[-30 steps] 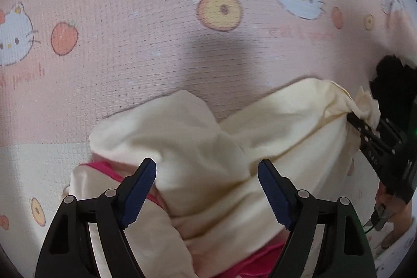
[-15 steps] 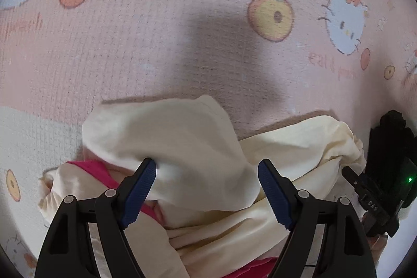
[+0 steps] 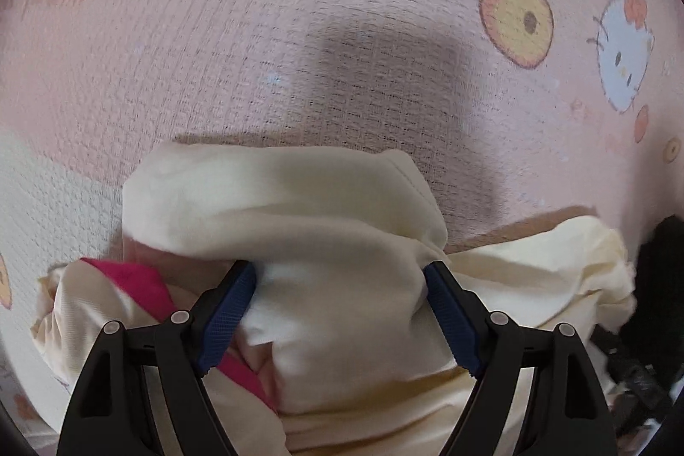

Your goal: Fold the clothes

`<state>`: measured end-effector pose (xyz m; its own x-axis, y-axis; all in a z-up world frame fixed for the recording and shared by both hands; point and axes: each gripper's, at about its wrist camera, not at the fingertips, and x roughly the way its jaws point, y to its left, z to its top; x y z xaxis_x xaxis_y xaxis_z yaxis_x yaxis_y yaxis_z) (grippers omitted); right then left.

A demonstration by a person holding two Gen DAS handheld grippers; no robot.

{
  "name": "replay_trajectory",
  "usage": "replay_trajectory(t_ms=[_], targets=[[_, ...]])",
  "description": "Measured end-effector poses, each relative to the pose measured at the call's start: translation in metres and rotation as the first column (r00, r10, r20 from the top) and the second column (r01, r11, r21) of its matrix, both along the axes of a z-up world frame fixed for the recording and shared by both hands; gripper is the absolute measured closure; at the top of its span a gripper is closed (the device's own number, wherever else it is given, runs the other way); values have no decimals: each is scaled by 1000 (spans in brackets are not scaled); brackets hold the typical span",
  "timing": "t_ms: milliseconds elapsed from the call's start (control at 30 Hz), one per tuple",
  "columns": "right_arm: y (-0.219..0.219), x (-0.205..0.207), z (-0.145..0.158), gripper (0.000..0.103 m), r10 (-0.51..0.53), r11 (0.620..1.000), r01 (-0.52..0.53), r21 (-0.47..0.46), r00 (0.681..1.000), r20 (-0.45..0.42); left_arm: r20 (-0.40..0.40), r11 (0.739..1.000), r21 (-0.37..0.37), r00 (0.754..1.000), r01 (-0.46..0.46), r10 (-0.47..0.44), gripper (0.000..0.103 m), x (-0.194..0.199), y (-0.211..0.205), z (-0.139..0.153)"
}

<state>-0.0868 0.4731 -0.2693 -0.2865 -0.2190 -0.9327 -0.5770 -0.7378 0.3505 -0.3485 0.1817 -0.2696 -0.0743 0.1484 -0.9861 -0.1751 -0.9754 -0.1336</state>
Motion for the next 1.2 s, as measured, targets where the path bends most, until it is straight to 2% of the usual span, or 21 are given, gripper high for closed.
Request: replay_trajectory(t_ms=[200, 400, 533, 567, 667, 700, 733, 767, 800, 867, 967, 1067, 1200], targets=[[-8, -14, -1, 34, 32, 994, -34, 101, 999, 26, -66, 998, -31, 997, 46, -48, 22, 8, 5, -4], [-29, -26, -2, 32, 88, 963, -97, 252, 995, 45, -115, 996, -51, 990, 71, -77, 25, 16, 20, -10], [-37, -31, -3, 33, 115, 939, -117, 322, 993, 25, -157, 993, -86, 983, 85, -98, 45, 17, 24, -7], [-40, -32, -2, 37, 125, 934, -122, 336, 992, 14, -174, 989, -106, 977, 105, -122, 51, 19, 28, -6], [-50, -33, 0, 64, 160, 927, -137, 350, 986, -36, -235, 961, -201, 943, 189, -235, 66, 33, 45, -4], [-53, -34, 1, 70, 170, 924, -143, 355, 984, -45, -250, 949, -234, 930, 211, -268, 69, 37, 50, -3], [-56, -34, 1, 71, 176, 920, -147, 363, 983, -46, -266, 935, -267, 915, 232, -303, 77, 42, 55, -2], [-57, -35, 2, 79, 173, 919, -144, 367, 984, -47, -286, 919, -303, 895, 253, -341, 83, 47, 60, -1], [-58, -35, 4, 82, 163, 921, -133, 367, 985, -50, -302, 904, -332, 877, 270, -373, 83, 52, 63, 1], [-58, -32, 10, 85, 144, 925, -109, 364, 987, -71, -322, 894, -344, 859, 286, -399, 85, 57, 62, 6], [-57, -29, 21, 86, 126, 926, -77, 368, 986, -110, -348, 899, -334, 849, 283, -397, 87, 61, 46, 21], [-57, -20, 36, 87, 120, 911, -53, 408, 982, -142, -370, 926, -293, 865, 237, -338, 87, 52, 22, 34], [-77, -29, 53, 87, 182, 836, -75, 544, 972, -146, -406, 953, -242, 873, 182, -270, 88, 33, -13, 55]])
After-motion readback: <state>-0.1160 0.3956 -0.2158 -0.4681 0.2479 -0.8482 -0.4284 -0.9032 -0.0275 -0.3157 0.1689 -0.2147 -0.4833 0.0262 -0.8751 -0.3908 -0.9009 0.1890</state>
